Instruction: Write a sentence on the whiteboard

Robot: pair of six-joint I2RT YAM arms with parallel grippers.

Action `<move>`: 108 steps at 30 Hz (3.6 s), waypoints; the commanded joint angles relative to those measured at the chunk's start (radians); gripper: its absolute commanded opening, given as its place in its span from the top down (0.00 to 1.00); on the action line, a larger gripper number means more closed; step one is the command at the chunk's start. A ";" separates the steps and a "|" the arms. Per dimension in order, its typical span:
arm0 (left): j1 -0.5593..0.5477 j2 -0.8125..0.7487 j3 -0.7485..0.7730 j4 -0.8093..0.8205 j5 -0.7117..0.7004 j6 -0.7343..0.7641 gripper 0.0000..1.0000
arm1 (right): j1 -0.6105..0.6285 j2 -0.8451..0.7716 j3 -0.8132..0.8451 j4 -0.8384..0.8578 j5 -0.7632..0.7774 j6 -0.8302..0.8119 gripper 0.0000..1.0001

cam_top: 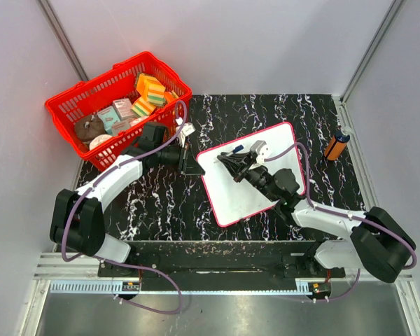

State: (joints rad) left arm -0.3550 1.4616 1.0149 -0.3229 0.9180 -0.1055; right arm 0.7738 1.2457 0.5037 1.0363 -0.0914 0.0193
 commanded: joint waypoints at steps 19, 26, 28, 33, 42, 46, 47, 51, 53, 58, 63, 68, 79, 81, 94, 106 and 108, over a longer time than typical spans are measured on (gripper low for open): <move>-0.033 0.045 -0.038 -0.151 -0.054 0.202 1.00 | 0.033 0.086 0.027 0.076 0.076 0.039 1.00; -0.033 0.045 -0.038 -0.150 -0.053 0.205 1.00 | 0.033 0.090 0.022 0.079 0.116 0.030 1.00; -0.033 0.045 -0.039 -0.150 -0.054 0.204 1.00 | 0.033 0.089 0.021 0.079 0.133 0.021 1.00; -0.033 0.043 -0.041 -0.151 -0.054 0.207 1.00 | 0.033 0.075 0.009 0.076 0.170 0.008 1.00; -0.033 0.043 -0.039 -0.151 -0.054 0.205 1.00 | 0.033 0.052 -0.017 0.068 0.242 -0.015 1.00; -0.033 0.042 -0.039 -0.151 -0.059 0.205 1.00 | 0.033 0.031 -0.024 0.068 0.239 -0.013 1.00; -0.033 0.042 -0.039 -0.151 -0.057 0.207 1.00 | 0.033 0.024 -0.027 0.068 0.219 -0.015 1.00; -0.033 0.040 -0.041 -0.151 -0.061 0.205 1.00 | 0.033 -0.017 -0.028 0.068 0.148 0.002 1.00; -0.035 0.040 -0.039 -0.151 -0.061 0.207 1.00 | 0.033 -0.037 -0.019 0.053 0.127 0.014 1.00; -0.033 0.042 -0.036 -0.151 -0.056 0.207 1.00 | 0.033 -0.023 -0.008 0.044 0.108 0.030 1.00; -0.035 0.037 -0.039 -0.151 -0.056 0.207 1.00 | 0.033 0.030 0.001 0.070 0.134 0.028 1.00; -0.033 0.039 -0.039 -0.150 -0.054 0.208 1.00 | 0.035 0.043 0.009 0.091 0.151 0.034 1.00; -0.033 0.043 -0.039 -0.150 -0.051 0.210 1.00 | 0.033 0.064 0.015 0.103 0.154 0.041 1.00; -0.033 0.042 -0.039 -0.151 -0.051 0.210 1.00 | 0.033 0.076 0.012 0.111 0.159 0.039 1.00; -0.035 0.042 -0.039 -0.151 -0.051 0.211 1.00 | 0.033 0.095 -0.048 0.139 0.165 0.053 1.00; -0.033 0.040 -0.038 -0.150 -0.053 0.211 1.00 | 0.033 0.051 -0.111 0.117 0.145 0.090 1.00; -0.033 0.040 -0.039 -0.151 -0.053 0.211 1.00 | 0.033 0.047 -0.123 0.116 0.144 0.097 1.00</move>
State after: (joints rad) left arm -0.3485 1.4677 1.0153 -0.3347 0.9188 -0.0807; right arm 0.8005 1.3167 0.4049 1.1389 0.0425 0.0967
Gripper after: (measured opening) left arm 0.135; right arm 0.067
